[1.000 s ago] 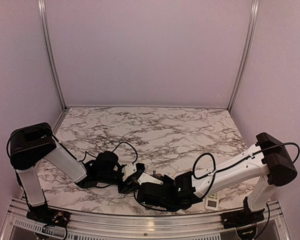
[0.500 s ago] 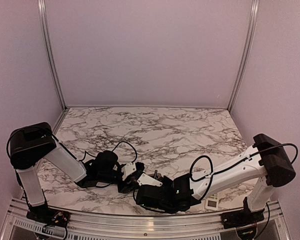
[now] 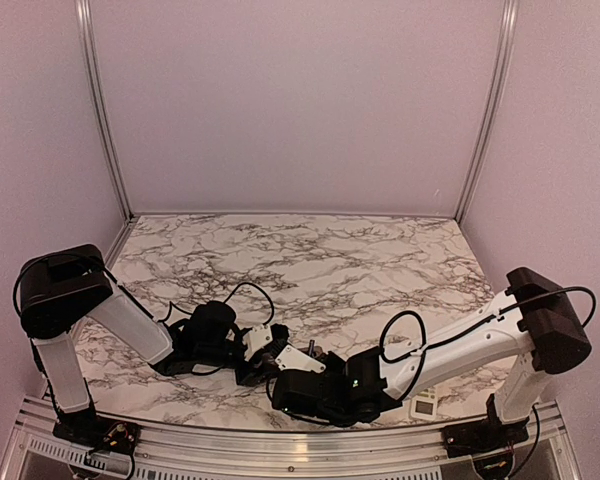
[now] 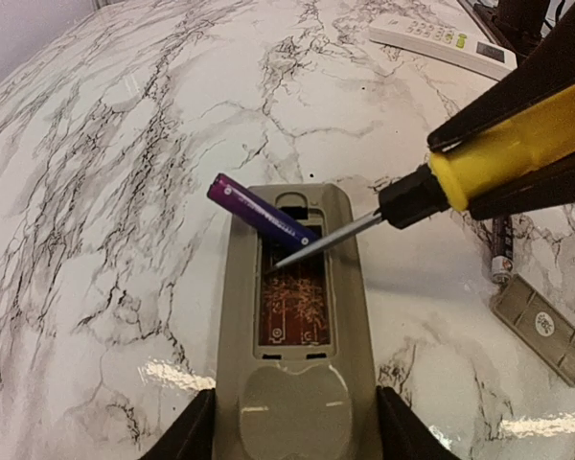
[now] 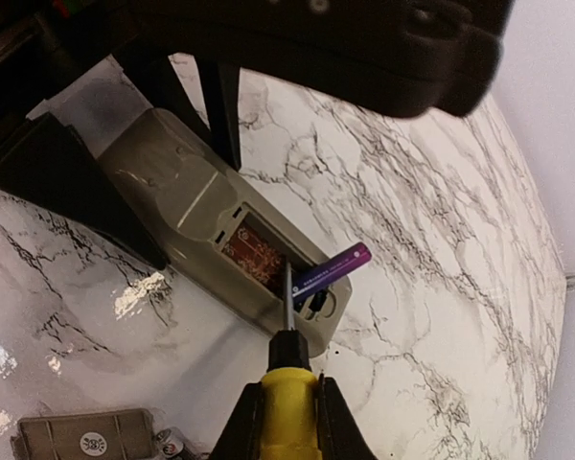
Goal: Unload the batteries from the remote control
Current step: Remove the battery from the remote control without the battery cover.
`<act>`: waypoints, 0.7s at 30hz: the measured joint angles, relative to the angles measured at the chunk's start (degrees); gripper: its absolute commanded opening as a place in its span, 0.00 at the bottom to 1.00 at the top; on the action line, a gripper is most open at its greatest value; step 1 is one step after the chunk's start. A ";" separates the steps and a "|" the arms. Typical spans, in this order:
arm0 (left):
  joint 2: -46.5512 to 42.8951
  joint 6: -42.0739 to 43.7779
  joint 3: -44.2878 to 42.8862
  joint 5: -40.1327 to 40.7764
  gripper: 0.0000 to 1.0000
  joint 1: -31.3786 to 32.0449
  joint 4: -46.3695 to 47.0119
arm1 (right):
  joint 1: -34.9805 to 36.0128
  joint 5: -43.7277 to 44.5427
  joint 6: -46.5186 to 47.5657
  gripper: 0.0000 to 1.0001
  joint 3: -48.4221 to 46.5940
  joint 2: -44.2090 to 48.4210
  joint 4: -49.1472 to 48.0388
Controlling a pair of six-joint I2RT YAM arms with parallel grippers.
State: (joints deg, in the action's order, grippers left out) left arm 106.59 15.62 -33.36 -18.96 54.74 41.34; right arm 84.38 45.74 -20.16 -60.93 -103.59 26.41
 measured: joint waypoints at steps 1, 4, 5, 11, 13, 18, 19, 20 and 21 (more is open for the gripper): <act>0.00 0.00 0.00 0.00 0.00 0.00 0.00 | 0.00 0.00 -0.13 0.00 0.00 0.04 0.02; 0.00 0.02 0.00 0.00 0.00 0.02 0.07 | -0.02 -0.02 -0.87 0.00 0.07 0.28 0.46; 0.00 0.02 0.00 0.02 0.00 0.02 0.09 | -0.02 -0.07 -1.01 0.00 0.07 0.35 0.57; 0.00 0.11 0.00 0.15 0.00 0.04 0.39 | -0.07 -0.35 -2.14 0.00 0.13 0.87 1.09; 0.00 0.20 0.00 0.20 0.00 0.07 0.50 | -0.07 -0.46 -2.51 0.00 0.13 1.09 1.42; 0.00 0.26 0.00 1.18 0.00 0.11 1.11 | -0.07 -0.42 -3.67 0.00 0.13 1.49 2.08; 0.00 0.33 0.00 1.46 0.00 0.13 1.25 | -0.07 -0.42 -3.85 0.00 0.13 1.60 2.16; -0.02 0.44 0.00 1.70 0.00 0.13 1.33 | -0.07 -0.42 -3.93 0.00 0.13 1.70 2.21; -0.02 0.52 0.00 2.01 0.00 0.20 1.40 | -0.07 -0.42 -4.04 0.00 0.13 1.84 2.27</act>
State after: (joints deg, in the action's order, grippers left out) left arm 106.56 16.14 -33.36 -16.95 54.94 42.74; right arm 84.31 45.32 -24.21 -60.80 -101.75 28.69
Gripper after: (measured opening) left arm 0.530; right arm 0.143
